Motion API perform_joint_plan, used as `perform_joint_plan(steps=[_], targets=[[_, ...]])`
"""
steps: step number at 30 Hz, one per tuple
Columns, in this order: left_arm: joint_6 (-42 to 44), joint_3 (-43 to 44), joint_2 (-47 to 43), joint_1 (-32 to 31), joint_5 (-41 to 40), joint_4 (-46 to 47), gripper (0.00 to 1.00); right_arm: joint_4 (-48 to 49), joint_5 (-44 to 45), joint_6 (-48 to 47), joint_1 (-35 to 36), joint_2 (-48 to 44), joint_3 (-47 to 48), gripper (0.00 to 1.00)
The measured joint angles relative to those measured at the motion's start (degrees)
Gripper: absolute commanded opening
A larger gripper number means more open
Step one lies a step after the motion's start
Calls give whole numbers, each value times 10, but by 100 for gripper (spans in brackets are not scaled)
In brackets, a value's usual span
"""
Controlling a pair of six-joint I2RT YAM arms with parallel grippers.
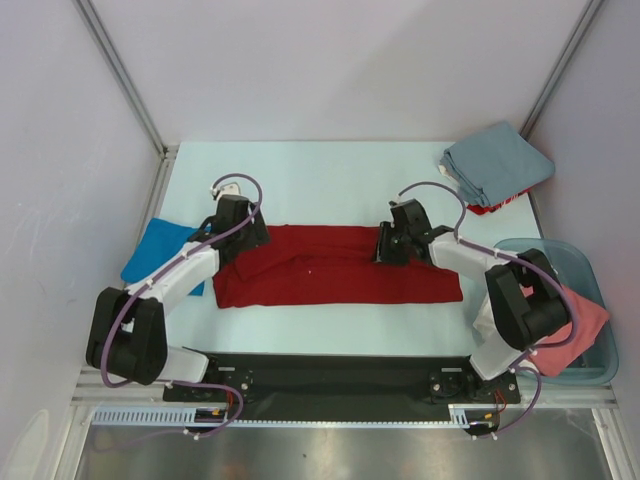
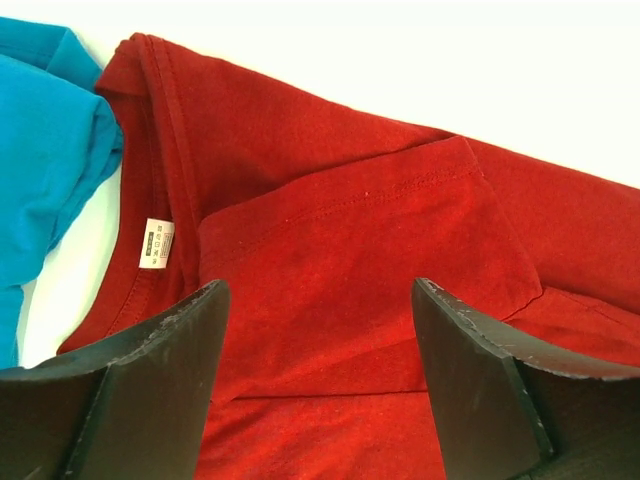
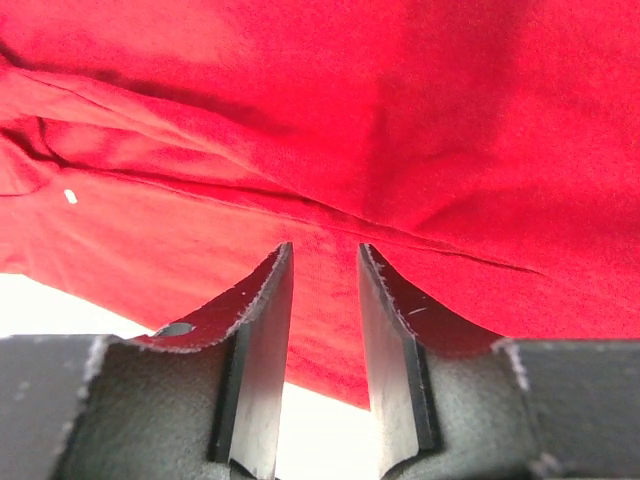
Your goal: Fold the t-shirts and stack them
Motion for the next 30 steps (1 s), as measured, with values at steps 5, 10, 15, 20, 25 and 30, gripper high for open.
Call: perform_joint_plan(steps=[5, 10, 15, 20, 25, 30], targets=[[0, 0, 8, 7, 0, 0, 80, -6, -20, 0, 5, 33, 59, 42], [1, 2, 38, 33, 6, 1, 80, 31, -79, 3, 20, 116, 158, 54], [4, 23, 84, 78, 27, 2, 80, 89, -171, 14, 28, 207, 247, 58], [5, 68, 140, 105, 48, 3, 79, 136, -249, 39, 34, 308, 351, 59], [5, 113, 201, 108, 52, -4, 78, 156, -296, 72, 45, 379, 405, 59], [5, 141, 234, 113, 52, -21, 75, 179, -316, 100, 59, 436, 436, 58]])
